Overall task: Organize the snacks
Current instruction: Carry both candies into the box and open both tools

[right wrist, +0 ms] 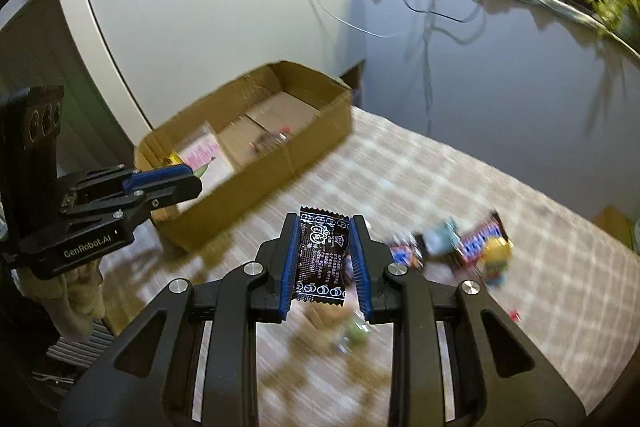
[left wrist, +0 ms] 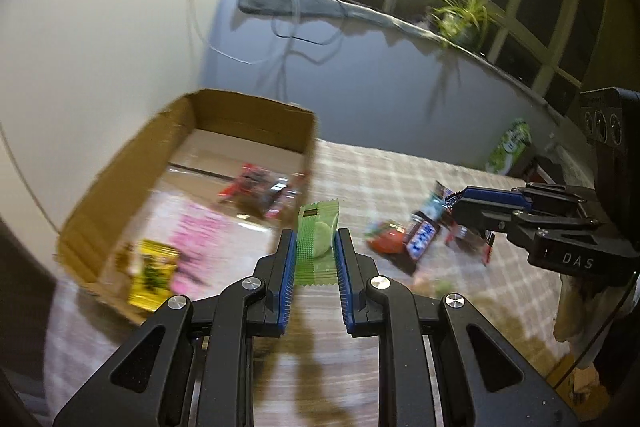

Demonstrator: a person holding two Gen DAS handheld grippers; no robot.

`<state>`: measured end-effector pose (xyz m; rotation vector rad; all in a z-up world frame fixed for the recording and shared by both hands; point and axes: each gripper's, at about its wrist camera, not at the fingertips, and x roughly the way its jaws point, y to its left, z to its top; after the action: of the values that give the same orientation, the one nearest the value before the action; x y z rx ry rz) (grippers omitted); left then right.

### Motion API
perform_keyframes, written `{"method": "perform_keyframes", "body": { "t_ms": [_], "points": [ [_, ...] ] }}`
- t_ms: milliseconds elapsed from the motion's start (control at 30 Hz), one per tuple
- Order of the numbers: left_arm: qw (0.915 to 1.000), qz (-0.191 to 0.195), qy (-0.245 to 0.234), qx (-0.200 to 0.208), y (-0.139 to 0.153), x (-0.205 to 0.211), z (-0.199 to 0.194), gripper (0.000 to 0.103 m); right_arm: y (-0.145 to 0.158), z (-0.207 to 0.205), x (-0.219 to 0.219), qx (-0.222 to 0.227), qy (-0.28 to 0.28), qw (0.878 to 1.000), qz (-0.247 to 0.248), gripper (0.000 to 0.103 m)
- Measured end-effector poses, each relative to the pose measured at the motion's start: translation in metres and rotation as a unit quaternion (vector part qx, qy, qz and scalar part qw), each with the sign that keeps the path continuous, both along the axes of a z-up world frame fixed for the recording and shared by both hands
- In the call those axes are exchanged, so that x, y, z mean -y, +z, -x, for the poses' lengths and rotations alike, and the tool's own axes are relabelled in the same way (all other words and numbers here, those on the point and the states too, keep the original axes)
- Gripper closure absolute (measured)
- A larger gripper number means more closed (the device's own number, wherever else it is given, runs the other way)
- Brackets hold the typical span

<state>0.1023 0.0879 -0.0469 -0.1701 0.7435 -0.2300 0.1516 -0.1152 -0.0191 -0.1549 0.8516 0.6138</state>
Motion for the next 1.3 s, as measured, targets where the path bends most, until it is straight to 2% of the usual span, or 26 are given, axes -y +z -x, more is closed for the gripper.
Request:
{"method": "perform_keyframes", "body": {
  "t_ms": [300, 600, 1133, 1200, 1233, 1267, 1300],
  "points": [
    [0.9984, -0.005, 0.055, 0.011, 0.003, -0.048, 0.0, 0.085, 0.0, -0.018, -0.062, -0.001, 0.051, 0.999, -0.01, 0.077],
    [0.9955, -0.011, 0.094, 0.007, -0.004, -0.081, -0.003, 0.085, -0.013, -0.042, -0.111, -0.012, 0.08, 0.997, -0.009, 0.077],
    [0.994, -0.009, 0.109, -0.002, -0.013, -0.097, -0.006, 0.084, -0.032, -0.061, -0.144, -0.029, 0.091, 0.995, 0.004, 0.077],
    [0.9938, -0.008, 0.111, -0.002, -0.013, -0.097, -0.006, 0.084, -0.032, -0.061, -0.144, -0.028, 0.091, 0.995, 0.006, 0.073],
    [0.9938, -0.008, 0.111, -0.002, -0.013, -0.097, -0.006, 0.084, -0.031, -0.061, -0.144, -0.027, 0.09, 0.996, 0.007, 0.068],
    [0.9938, -0.009, 0.111, -0.003, -0.013, -0.097, -0.006, 0.084, -0.031, -0.061, -0.144, -0.025, 0.089, 0.996, 0.009, 0.056],
    [0.9938, -0.01, 0.111, -0.004, -0.013, -0.096, -0.006, 0.081, -0.03, -0.061, -0.144, -0.022, 0.087, 0.996, 0.01, 0.05]
  ]
}}
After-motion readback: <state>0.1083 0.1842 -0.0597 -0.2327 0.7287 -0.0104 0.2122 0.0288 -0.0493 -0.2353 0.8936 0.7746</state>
